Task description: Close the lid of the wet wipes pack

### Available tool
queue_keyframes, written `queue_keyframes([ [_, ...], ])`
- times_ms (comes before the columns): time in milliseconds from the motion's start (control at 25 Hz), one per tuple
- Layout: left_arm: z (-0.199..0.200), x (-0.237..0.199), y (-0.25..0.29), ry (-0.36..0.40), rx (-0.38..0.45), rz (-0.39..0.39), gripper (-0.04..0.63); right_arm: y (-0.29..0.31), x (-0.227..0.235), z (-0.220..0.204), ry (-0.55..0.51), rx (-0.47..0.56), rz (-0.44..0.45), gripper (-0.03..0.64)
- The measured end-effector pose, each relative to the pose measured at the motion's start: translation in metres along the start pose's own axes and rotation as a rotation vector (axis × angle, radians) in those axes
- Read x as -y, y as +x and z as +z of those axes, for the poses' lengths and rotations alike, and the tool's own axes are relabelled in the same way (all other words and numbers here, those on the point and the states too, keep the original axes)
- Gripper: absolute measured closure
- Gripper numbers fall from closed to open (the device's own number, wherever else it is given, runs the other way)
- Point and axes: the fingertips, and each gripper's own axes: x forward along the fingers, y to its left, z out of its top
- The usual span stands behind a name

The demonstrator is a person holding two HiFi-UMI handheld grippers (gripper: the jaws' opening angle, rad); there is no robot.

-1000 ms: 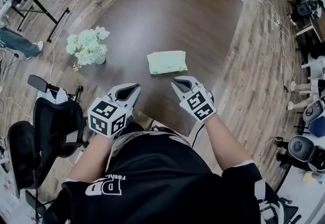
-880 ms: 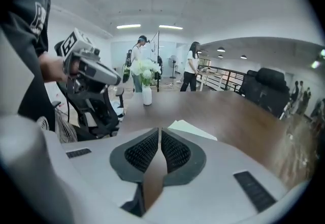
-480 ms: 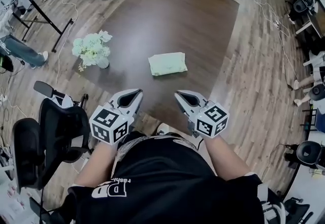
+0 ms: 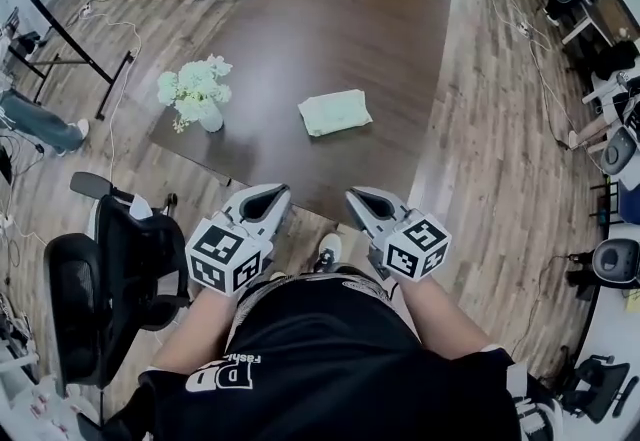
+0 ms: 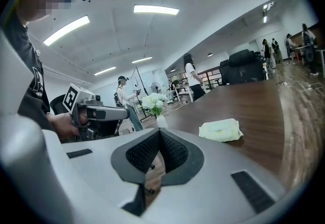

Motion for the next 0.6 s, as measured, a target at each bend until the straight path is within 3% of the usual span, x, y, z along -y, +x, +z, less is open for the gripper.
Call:
queue_keyframes([
  [400,-0.039,0.022,-0.056,0.015,-0.016,-0.077,0.575,-0.017,-0.068,-0.041,0.019,0.006,-0.072,0.612],
  [600,-0.046,0.035,-0.068,0.039,-0.026,-0.107,0.575,-0.025,-0.086,-0.041,0.004,0.031,-0.090,0.612],
])
